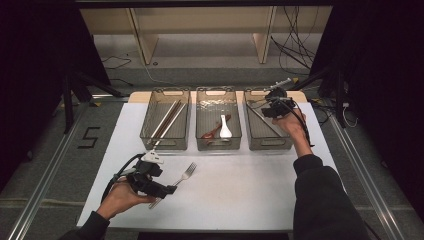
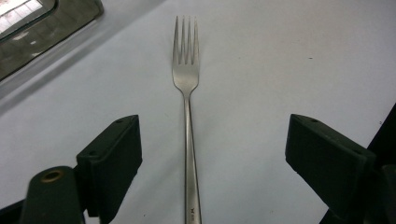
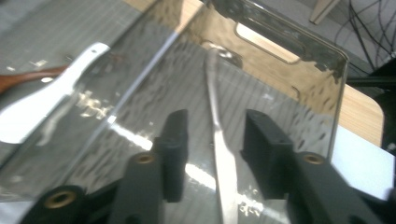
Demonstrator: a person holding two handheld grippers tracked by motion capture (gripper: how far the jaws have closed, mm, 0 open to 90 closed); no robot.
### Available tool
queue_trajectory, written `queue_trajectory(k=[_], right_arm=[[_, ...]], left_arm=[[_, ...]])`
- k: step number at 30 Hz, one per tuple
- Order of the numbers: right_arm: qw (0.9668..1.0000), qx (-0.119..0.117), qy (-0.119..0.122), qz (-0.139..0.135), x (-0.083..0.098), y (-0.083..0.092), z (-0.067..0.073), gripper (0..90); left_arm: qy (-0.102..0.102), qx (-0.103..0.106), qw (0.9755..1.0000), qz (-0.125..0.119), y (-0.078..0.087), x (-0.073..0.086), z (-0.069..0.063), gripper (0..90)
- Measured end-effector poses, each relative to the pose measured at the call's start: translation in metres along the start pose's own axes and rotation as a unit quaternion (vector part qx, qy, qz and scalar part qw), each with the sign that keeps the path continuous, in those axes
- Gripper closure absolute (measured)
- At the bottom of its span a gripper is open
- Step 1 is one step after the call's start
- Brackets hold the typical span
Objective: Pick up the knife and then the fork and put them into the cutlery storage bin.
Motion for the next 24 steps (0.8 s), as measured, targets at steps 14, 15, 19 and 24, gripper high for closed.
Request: queue_trajectory(k=[14, 15, 19, 24], right_arm=[[0.995, -0.075, -0.007, -0.065, 0.007, 0.041, 0.034, 35.6], [0.9941, -0.08, -0.007, -0.073, 0.009, 0.046, 0.037, 35.1], [0.9905, -0.095, -0.006, -0.099, 0.017, 0.066, 0.05, 34.0], [0.9857, -0.115, -0.004, -0.124, 0.031, 0.087, 0.067, 33.1]], left_arm=[[0.001, -0.007, 1.0, 0.004, -0.001, 0.0, 0.002, 17.5], [0.001, -0.009, 1.0, 0.003, -0.002, 0.0, 0.002, 17.5], [-0.001, -0.015, 0.9999, 0.008, -0.003, 0.001, 0.003, 17.5], [0.0, -0.022, 0.9996, 0.018, -0.005, 0.002, 0.004, 17.8]])
Point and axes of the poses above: each handheld gripper's, and its own axes: y roughly backward along the jaws, x roughly out of its underside, z roughly to its left, the point moved 5 cm from there along -y, roughly forward along the jaws, and after that the axes turned 10 degrees about y, right-handed, at the moved point
